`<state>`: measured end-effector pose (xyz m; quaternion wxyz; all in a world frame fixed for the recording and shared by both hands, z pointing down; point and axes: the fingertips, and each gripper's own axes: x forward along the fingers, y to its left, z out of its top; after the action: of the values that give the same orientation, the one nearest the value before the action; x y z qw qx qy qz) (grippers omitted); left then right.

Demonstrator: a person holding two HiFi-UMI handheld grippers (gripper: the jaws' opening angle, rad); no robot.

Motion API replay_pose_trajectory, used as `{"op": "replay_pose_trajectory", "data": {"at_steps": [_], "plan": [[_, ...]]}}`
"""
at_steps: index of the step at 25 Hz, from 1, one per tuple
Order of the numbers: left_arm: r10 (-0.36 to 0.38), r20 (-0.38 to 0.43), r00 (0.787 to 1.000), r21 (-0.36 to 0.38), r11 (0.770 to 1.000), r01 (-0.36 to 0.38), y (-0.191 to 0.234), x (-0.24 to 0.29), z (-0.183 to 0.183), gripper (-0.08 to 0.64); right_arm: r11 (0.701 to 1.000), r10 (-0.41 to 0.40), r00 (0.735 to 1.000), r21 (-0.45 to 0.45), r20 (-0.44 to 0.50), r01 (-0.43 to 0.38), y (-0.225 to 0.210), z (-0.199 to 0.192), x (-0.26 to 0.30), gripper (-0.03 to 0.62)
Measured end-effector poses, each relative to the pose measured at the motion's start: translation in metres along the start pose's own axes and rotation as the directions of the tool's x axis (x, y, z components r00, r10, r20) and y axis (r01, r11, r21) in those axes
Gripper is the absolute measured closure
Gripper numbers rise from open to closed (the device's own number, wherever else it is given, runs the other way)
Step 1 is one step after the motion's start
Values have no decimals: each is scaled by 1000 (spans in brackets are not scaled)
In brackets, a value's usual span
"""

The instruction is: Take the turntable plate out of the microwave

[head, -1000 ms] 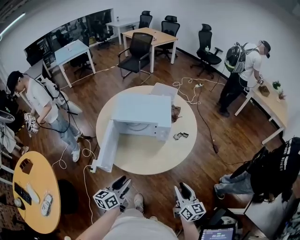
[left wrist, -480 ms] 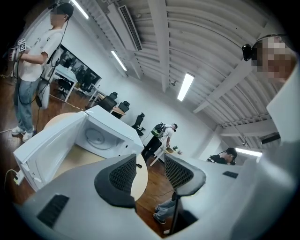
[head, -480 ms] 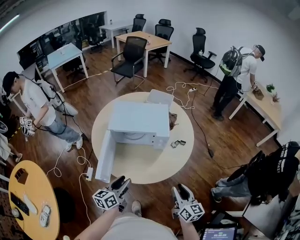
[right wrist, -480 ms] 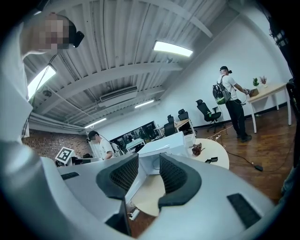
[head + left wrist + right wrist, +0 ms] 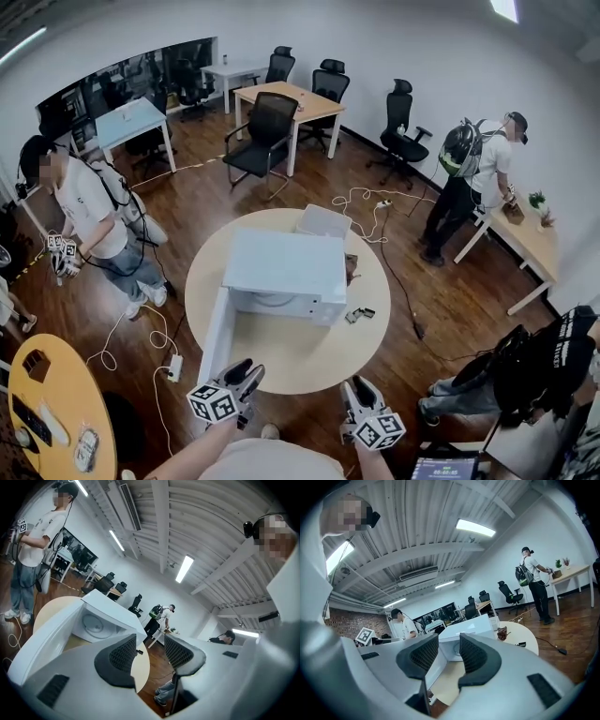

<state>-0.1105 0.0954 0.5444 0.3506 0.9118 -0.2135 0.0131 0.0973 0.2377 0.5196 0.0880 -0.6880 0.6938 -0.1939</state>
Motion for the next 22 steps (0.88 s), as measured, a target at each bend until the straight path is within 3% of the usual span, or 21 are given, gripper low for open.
{"op": "replay_pose_trajectory", "data": {"at_steps": [7,22], "plan": [[-23,14,1000,4,1000,23,21,9,21,364,1000,10,1000,27,14,-11,14,5,33,453],[20,56,998,2,1000,-20,53,6,39,364,998,43,999,44,-8,-43,22,1,63,453]]}}
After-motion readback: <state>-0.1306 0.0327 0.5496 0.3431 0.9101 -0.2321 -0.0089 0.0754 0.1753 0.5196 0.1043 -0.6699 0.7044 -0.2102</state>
